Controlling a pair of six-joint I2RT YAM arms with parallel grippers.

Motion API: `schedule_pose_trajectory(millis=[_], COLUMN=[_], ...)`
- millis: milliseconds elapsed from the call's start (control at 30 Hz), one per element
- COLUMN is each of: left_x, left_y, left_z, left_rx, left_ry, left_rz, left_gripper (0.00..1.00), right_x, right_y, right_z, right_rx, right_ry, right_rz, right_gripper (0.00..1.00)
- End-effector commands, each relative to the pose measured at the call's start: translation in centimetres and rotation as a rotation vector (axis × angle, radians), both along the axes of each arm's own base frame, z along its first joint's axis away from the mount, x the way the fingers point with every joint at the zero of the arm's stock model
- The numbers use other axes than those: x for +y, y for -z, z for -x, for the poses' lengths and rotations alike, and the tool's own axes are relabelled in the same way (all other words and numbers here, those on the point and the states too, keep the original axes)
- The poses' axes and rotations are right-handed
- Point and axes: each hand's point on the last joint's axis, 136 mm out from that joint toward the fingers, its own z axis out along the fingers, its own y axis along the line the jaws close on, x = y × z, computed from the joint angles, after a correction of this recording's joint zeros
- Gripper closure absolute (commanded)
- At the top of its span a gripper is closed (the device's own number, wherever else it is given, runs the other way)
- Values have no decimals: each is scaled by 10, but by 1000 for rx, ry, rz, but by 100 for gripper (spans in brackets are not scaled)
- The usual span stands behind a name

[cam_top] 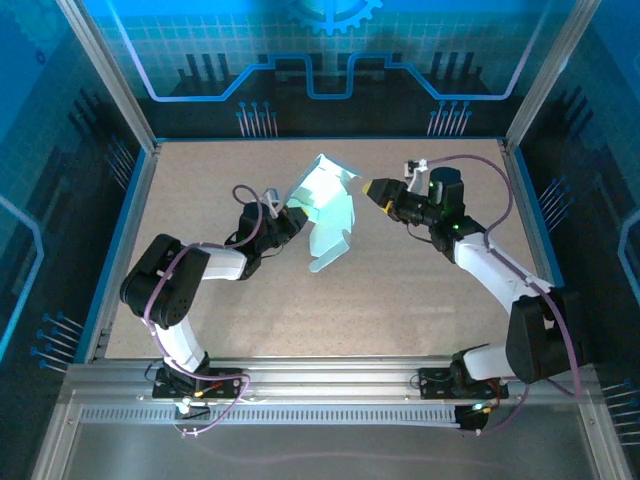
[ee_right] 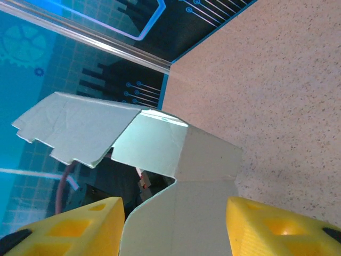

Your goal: Fold the paper box

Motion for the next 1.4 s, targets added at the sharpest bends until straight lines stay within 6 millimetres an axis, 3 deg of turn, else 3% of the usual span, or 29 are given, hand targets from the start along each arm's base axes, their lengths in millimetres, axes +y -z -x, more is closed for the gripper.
schedule_pose_trajectory(millis=[0,100,300,700,1100,1267,1367], left_x=[0,-3,-5,-5,-4,-1,-2], left_y=[-24,-29,-35,-43,-43,-44,-46], left_z=[-8,-8,-8,-6,-5,-5,-5], left_rx=[-36,-44,-66,-89,-95,-97,-103], left_ry=[-13,0,8,24,21,15,21], left_rz=[51,67,72,52,37,18,10], left_gripper=[100,100,100,100,100,100,100], right_x=[-2,7,35,60,51,36,40], right_y=[1,4,-27,-23,3,3,2], right_z=[-4,-5,-6,-22,-24,-22,-21], right_rx=[18,63,15,42,114,98,99], right_ry=[16,-18,-99,-126,-81,-29,-54], right_rz=[-72,-117,-117,-109,-30,39,28], right_gripper=[46,48,49,53,55,56,56])
